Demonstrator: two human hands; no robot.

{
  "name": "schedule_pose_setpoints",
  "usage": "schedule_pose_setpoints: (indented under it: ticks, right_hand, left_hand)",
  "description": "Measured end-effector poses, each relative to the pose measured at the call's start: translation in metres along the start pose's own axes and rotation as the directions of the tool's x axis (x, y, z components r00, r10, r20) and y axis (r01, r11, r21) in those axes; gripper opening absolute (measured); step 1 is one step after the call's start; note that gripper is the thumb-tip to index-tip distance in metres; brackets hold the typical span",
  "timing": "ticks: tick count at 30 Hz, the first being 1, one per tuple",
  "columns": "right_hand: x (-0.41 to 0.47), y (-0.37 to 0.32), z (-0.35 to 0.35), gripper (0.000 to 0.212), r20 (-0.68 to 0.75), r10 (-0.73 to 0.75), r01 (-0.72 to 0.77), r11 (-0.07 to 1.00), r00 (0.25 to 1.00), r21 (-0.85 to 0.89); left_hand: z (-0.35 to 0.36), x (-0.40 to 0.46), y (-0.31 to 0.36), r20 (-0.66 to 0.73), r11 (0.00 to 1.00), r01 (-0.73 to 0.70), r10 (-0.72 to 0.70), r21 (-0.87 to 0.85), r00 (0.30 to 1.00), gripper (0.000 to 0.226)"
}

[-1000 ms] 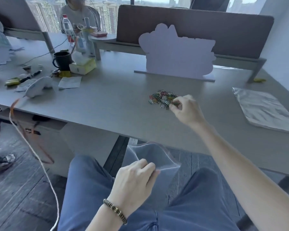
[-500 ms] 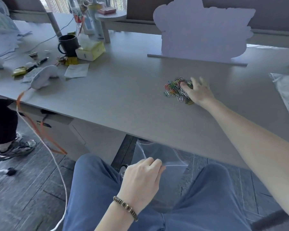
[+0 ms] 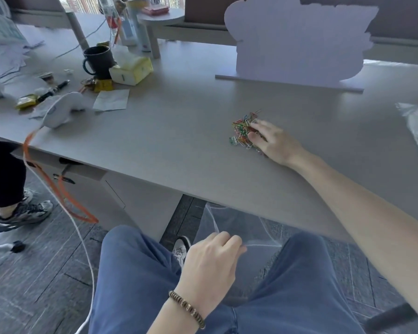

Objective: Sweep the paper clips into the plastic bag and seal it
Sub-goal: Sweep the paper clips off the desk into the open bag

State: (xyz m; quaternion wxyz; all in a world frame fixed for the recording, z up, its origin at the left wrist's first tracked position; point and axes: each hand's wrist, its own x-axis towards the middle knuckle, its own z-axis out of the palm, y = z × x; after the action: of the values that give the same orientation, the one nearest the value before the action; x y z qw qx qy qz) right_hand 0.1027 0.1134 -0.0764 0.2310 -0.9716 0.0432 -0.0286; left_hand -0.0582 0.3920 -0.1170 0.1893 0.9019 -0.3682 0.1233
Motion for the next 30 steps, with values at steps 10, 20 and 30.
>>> schedule_pose_setpoints:
  ticks: [10,20,30]
  right_hand:
    - [-0.081,-0.065,0.017,0.063,-0.044,0.06,-0.05,0.98,0.997,0.193]
    - [-0.137,-0.046,-0.017,0.036,-0.175,0.34,-0.336,0.94,0.924,0.053]
    - [-0.158,-0.102,0.001,0.034,-0.035,0.217,-0.214,0.974,0.976,0.067]
  left_hand:
    - [0.001,0.001,0.007,-0.068,0.997,0.048,-0.052,-0.052,0.996,0.03]
    - [0.004,0.014,0.009,-0.101,0.991,0.069,-0.08,-0.112,0.992,0.03]
    - [0.001,0.014,0.0,-0.109,0.986,0.087,-0.103,-0.142,0.989,0.031]
